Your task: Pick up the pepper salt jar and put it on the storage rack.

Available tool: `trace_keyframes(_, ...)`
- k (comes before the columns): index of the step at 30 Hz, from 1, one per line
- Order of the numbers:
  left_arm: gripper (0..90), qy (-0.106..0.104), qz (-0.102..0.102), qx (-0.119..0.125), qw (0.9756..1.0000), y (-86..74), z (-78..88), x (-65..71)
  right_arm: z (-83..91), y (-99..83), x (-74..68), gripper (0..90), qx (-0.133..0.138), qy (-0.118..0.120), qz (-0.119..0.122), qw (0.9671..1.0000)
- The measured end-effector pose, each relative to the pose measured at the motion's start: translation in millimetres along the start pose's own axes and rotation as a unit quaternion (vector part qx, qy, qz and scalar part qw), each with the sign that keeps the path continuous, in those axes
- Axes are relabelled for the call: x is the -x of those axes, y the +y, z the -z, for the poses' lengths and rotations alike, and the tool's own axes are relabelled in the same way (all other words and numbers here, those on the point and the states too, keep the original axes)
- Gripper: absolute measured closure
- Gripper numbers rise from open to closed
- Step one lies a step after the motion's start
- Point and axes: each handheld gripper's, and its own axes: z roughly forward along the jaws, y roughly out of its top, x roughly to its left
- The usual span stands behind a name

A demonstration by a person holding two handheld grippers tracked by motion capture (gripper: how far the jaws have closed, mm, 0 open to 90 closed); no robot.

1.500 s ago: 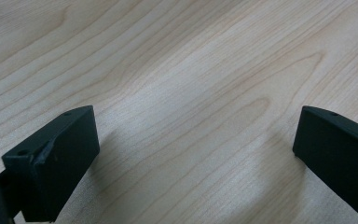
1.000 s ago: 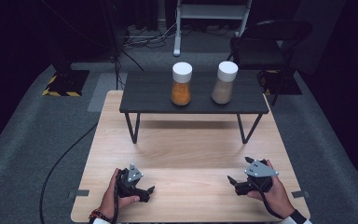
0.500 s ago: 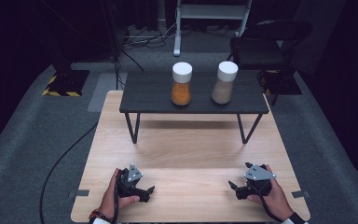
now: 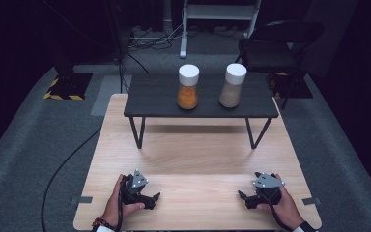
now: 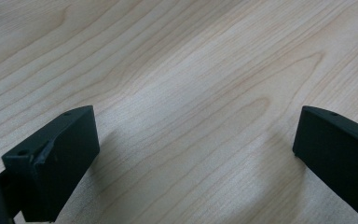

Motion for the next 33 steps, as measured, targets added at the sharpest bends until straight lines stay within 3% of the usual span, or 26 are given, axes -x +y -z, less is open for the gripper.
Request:
trace_keyframes(9, 0.3, 0.0, 0.0, 0.0, 1.0, 0.0, 0.0, 0.0, -2.2, 3.6, 11.1, 0.0, -0.013, 0.017, -0.024, 0.9995)
trace_keyframes(15, 0.3, 0.0, 0.0, 0.0, 1.0, 0.0, 0.0, 0.1, -6.3, 7.5, 26.9, 0.0, -0.031, 0.046, -0.06, 0.9967)
trace_keyframes(33, 0.3, 0.0, 0.0, 0.0, 1.0, -0.1, 0.0, 0.0, -5.3, 6.8, 26.7, 0.0, -0.032, 0.044, -0.062, 0.9966)
